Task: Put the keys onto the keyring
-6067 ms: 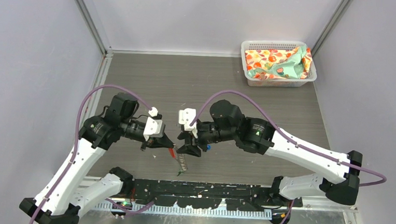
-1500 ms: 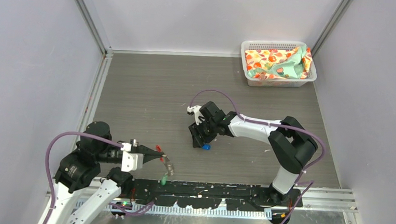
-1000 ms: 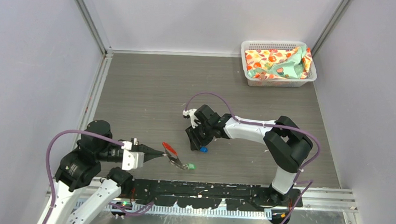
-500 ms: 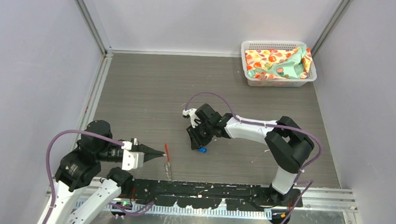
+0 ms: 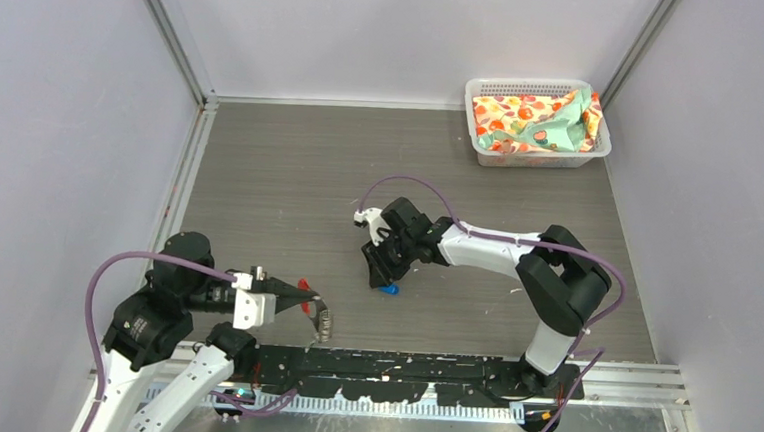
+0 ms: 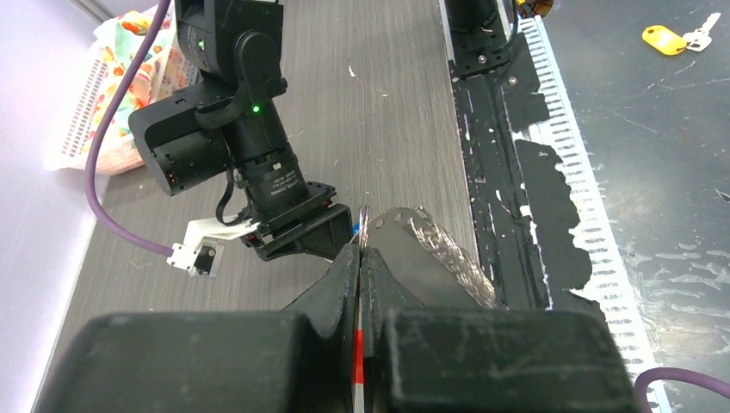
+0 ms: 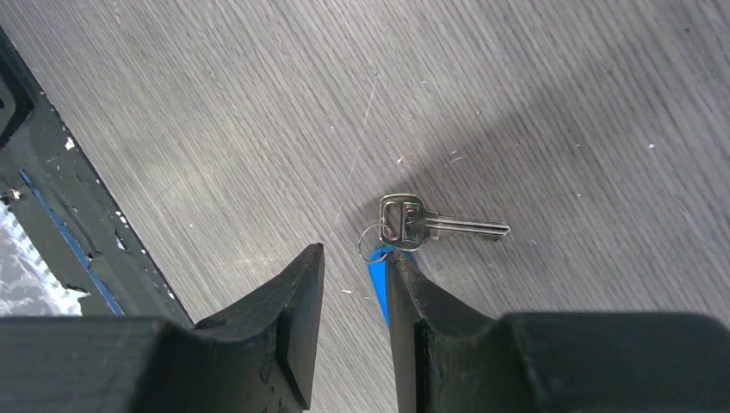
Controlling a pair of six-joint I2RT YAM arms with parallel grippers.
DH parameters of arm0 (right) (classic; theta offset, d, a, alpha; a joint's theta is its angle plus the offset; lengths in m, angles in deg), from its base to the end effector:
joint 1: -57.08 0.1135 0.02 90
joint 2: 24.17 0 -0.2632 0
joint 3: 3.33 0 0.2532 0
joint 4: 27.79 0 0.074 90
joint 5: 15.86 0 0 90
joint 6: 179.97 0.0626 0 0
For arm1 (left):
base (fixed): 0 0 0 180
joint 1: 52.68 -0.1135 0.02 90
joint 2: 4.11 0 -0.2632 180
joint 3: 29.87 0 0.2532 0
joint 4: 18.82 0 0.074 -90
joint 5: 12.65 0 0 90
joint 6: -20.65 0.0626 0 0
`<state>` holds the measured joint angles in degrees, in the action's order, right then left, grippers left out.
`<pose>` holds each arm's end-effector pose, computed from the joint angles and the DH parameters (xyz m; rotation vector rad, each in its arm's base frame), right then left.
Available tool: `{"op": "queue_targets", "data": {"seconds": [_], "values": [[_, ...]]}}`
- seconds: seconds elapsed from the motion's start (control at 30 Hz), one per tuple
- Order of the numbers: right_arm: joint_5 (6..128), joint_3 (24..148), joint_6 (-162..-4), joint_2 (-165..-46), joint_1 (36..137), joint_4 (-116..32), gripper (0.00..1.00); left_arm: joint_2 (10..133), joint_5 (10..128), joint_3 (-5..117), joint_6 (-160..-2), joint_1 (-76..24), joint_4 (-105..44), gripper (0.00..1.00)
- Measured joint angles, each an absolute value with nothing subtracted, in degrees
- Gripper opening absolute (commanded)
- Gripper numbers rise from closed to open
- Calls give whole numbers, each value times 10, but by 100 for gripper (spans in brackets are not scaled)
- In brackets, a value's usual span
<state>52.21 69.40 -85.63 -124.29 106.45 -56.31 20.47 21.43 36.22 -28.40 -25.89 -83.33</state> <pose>0.2200 0.2923 0.1467 -1.1646 2.3969 0.8282 0.0397 -0.0781 0.3482 1.4916 1.1147 -0.7821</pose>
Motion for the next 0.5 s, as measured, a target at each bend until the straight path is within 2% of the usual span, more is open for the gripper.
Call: {"op": "queue_targets", "data": {"seconds": [0.1,0.3,0.33,0.37,0.4,0.5], "values": [[529,694,-863,-1243,1064,-567,48,205,215,362,-284,-259,-833,0],[552,694,-872,-1242,1064,-573,54,205,215,362,-286,-259,-832,0],[556,694,-872,-1240,1064,-574,63,205,215,362,-288,-259,-830,0],[562,694,-873,-1235,1064,-575,92,205,214,362,-290,-259,-828,0],[569,694,-874,-1227,1064,-578,99,205,215,362,-292,-259,-827,0],[599,694,-867,-1169,1059,-593,100,205,214,362,-300,-259,-824,0]]}}
